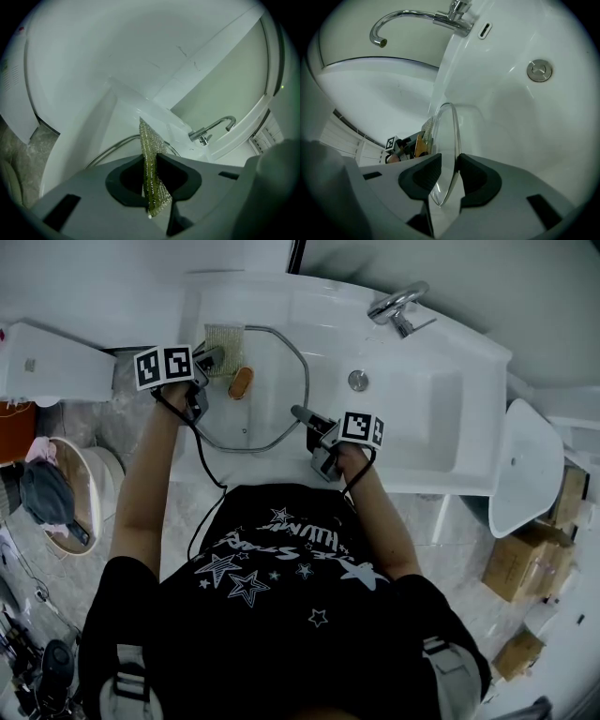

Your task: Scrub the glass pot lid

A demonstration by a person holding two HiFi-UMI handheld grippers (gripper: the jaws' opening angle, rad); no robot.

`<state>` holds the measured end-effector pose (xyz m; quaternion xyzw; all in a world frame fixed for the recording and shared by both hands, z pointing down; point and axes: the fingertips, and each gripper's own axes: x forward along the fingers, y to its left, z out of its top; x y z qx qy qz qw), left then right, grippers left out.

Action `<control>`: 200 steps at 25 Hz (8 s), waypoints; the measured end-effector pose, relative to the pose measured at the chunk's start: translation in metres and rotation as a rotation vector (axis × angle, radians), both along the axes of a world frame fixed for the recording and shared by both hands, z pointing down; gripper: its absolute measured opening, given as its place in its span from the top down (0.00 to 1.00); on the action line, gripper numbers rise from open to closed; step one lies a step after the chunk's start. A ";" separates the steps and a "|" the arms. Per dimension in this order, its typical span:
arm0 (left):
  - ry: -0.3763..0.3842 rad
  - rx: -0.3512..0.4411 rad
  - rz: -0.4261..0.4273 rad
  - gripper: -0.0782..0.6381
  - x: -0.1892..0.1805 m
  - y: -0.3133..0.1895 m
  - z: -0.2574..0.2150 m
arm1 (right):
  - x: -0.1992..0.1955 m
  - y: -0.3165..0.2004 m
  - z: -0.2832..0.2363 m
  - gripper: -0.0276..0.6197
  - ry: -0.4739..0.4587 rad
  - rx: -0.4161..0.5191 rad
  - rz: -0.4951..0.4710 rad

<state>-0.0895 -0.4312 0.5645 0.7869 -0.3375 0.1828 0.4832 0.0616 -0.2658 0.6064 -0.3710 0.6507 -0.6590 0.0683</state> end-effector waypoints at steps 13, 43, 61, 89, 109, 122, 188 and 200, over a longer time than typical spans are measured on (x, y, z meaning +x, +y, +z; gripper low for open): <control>0.088 0.112 0.066 0.79 0.022 -0.003 -0.036 | 0.001 0.001 0.001 0.77 0.007 -0.005 0.003; -0.173 -0.010 0.158 0.79 0.038 -0.013 -0.028 | 0.002 0.006 0.003 0.77 -0.003 -0.025 -0.009; -0.259 -0.056 0.383 0.79 0.100 0.023 -0.013 | 0.002 0.008 0.004 0.78 -0.043 -0.034 -0.028; -0.354 -0.085 0.601 0.79 0.102 0.124 -0.022 | -0.001 0.011 0.001 0.80 -0.112 -0.038 -0.148; -0.240 -0.137 0.492 0.79 0.059 0.167 -0.011 | 0.000 0.012 0.001 0.80 -0.084 -0.048 -0.128; -0.194 -0.176 0.393 0.79 0.009 0.181 -0.007 | -0.002 0.012 0.001 0.79 -0.061 -0.042 -0.112; 0.007 0.436 0.085 0.79 0.004 0.251 -0.105 | 0.077 0.110 -0.100 0.94 0.723 0.391 0.105; -0.023 0.470 0.002 0.79 0.027 0.330 -0.110 | 0.098 0.171 -0.118 0.95 0.762 0.501 0.095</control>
